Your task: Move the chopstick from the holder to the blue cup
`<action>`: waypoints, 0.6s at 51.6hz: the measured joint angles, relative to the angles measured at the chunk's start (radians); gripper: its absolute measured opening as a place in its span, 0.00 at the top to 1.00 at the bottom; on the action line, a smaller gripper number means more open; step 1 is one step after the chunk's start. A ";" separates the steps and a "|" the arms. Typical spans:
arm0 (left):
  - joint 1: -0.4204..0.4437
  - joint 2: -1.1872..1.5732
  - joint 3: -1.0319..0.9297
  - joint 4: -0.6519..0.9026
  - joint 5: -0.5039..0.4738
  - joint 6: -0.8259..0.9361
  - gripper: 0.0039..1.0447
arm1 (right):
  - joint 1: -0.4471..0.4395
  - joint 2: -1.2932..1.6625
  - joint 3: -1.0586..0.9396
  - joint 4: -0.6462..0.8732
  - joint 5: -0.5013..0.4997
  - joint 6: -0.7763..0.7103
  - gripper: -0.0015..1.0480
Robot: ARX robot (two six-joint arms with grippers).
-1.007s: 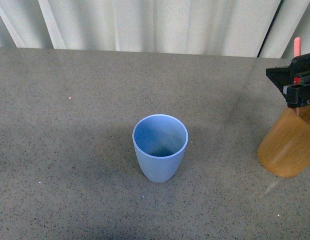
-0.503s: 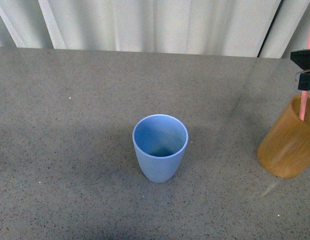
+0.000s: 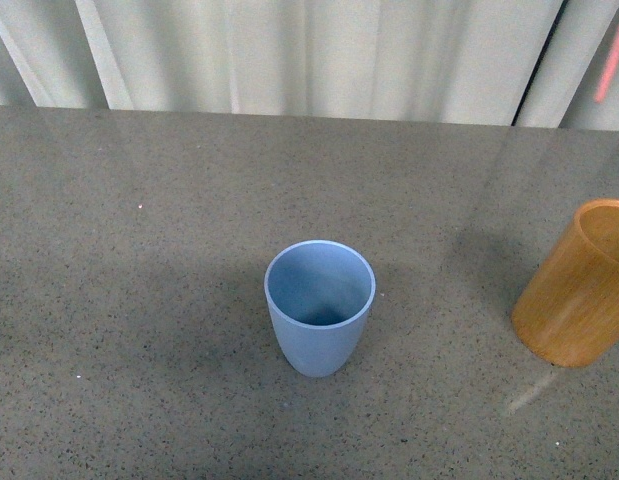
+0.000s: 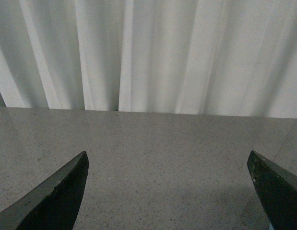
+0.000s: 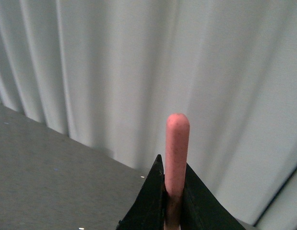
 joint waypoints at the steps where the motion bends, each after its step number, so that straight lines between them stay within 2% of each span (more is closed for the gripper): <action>1: 0.000 0.000 0.000 0.000 0.000 0.000 0.06 | 0.009 -0.002 0.002 -0.004 0.000 0.009 0.98; 14: 0.000 0.000 0.000 0.000 0.000 0.000 0.06 | 0.204 0.068 -0.039 0.027 0.035 0.158 0.98; 22: 0.000 0.000 0.000 0.000 0.000 0.000 0.06 | 0.262 0.149 -0.058 0.070 0.055 0.181 0.98; 31: 0.000 0.000 0.000 0.000 0.000 0.000 0.06 | 0.286 0.206 -0.058 0.103 0.066 0.189 0.98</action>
